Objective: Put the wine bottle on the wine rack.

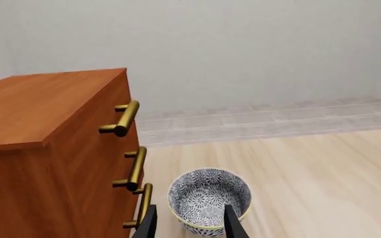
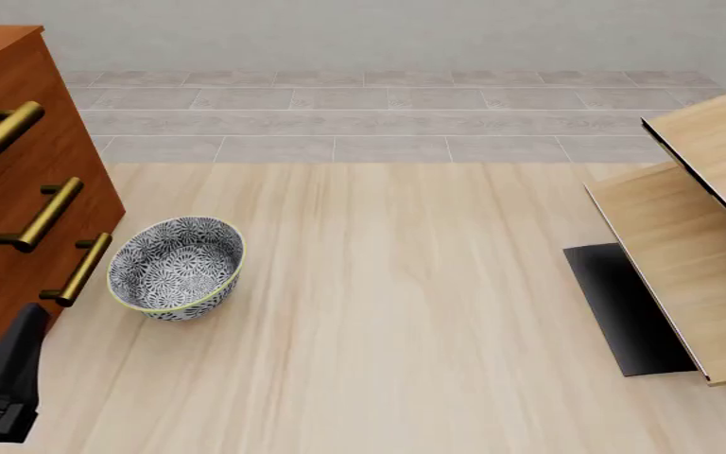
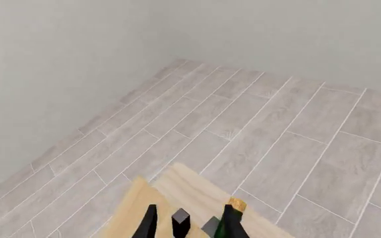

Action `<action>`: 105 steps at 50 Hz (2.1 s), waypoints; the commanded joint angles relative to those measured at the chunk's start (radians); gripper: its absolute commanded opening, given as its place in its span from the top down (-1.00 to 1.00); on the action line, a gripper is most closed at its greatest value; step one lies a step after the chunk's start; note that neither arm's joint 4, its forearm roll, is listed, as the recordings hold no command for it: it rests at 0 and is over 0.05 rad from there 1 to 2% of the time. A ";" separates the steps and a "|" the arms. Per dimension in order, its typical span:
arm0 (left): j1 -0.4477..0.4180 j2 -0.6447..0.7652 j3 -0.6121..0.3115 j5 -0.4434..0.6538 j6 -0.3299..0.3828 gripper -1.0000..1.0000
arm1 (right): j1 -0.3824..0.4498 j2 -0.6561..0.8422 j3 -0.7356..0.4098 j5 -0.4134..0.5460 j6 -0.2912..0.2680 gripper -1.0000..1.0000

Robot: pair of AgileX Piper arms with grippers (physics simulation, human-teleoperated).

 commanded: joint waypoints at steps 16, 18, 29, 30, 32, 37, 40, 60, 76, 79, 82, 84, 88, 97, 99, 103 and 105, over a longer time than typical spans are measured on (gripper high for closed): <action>-0.004 0.000 -0.014 0.009 0.006 -1.00 | 0.201 -0.197 -0.009 0.115 -0.014 -1.00; -0.003 0.000 -0.013 0.008 0.006 -1.00 | 0.209 -0.203 -0.012 0.120 -0.018 -1.00; -0.004 0.000 -0.021 0.013 0.006 -1.00 | 0.281 -0.260 0.008 0.153 -0.027 -1.00; -0.004 0.000 -0.022 0.013 0.006 -1.00 | 0.288 -0.266 0.010 0.157 -0.029 -1.00; -0.003 0.000 -0.026 0.015 0.006 -1.00 | 0.310 -0.285 0.017 0.167 -0.034 -1.00; -0.004 0.000 -0.029 0.018 0.006 -1.00 | 0.350 -0.321 0.039 0.181 -0.033 -1.00; -0.006 0.000 -0.030 0.019 0.008 -1.00 | 0.375 -0.345 0.057 0.188 -0.043 -1.00; -0.010 0.000 -0.039 0.024 0.013 -1.00 | 0.526 -0.519 0.150 0.250 -0.057 -1.00; -0.016 0.000 -0.039 0.025 0.015 -1.00 | 0.646 -0.652 0.141 0.363 -0.080 -1.00; -0.015 0.000 -0.042 0.027 0.014 -1.00 | 0.668 -0.675 0.134 0.388 -0.086 -1.00; -0.015 0.000 -0.044 0.029 0.015 -1.00 | 0.686 -0.697 0.129 0.411 -0.098 -1.00; -0.015 0.000 -0.044 0.029 0.016 -1.00 | 0.692 -0.705 0.129 0.420 -0.098 -1.00; -0.018 0.000 -0.046 0.030 0.016 -1.00 | 0.714 -0.730 0.124 0.445 -0.096 -1.00; -0.020 0.000 -0.055 0.036 0.020 -1.00 | 0.758 -0.796 0.127 0.494 -0.079 -1.00; -0.019 0.000 -0.059 0.038 0.021 -1.00 | 0.771 -0.816 0.134 0.504 -0.079 -1.00; -0.022 0.000 -0.068 0.043 0.024 -1.00 | 0.796 -0.854 0.155 0.517 -0.081 -1.00; -0.024 0.000 -0.072 0.045 0.026 -1.00 | 0.805 -0.873 0.171 0.519 -0.080 -1.00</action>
